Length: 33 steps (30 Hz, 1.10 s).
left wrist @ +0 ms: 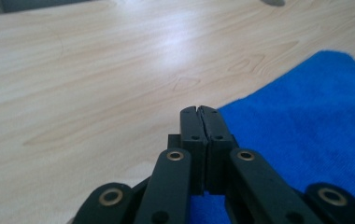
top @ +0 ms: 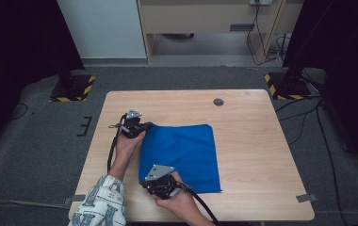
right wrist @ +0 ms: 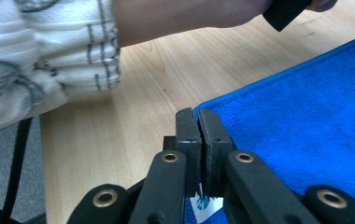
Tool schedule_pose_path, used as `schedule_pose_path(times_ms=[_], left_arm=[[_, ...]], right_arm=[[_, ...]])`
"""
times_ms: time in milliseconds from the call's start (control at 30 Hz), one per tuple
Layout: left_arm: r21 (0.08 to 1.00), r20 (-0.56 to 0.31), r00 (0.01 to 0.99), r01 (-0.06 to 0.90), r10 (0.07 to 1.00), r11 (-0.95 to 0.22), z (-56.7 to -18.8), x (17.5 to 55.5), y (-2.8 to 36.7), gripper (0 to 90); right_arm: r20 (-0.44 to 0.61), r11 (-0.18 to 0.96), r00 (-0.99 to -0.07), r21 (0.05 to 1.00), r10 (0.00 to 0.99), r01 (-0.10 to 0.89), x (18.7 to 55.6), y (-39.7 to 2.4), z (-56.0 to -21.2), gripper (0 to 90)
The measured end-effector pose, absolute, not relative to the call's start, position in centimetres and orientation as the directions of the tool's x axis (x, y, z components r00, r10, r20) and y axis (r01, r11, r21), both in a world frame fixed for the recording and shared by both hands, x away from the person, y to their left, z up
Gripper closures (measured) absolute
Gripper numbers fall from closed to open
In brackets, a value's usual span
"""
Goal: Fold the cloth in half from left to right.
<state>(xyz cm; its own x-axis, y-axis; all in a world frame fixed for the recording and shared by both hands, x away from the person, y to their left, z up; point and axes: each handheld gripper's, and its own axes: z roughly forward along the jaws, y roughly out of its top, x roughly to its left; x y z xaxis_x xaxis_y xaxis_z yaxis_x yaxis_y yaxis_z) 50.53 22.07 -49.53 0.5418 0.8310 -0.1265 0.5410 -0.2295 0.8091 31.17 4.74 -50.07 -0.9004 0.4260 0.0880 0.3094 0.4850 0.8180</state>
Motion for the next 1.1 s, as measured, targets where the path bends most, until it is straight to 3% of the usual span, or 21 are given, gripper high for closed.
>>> schedule_pose_path(times_ms=[333,633,1100], left_arm=[[0.81,-0.106,0.55,0.531,0.828,-0.249,-46.5,51.7,21.3,89.3],[0.802,-0.092,0.544,0.537,0.834,-0.262,-46.1,52.2,21.2,89.5],[0.807,-0.077,0.54,0.527,0.838,-0.265,-45.2,51.9,22.0,89.4]], right_arm=[[0.079,0.466,-0.909,0.838,0.41,0.283,30.6,4.2,-48.2,89.1],[0.011,0.45,-0.898,0.863,0.44,0.231,30.0,3.9,-46.7,89.2],[0.018,0.438,-0.903,0.87,0.43,0.226,30.0,4.7,-46.1,89.2]])
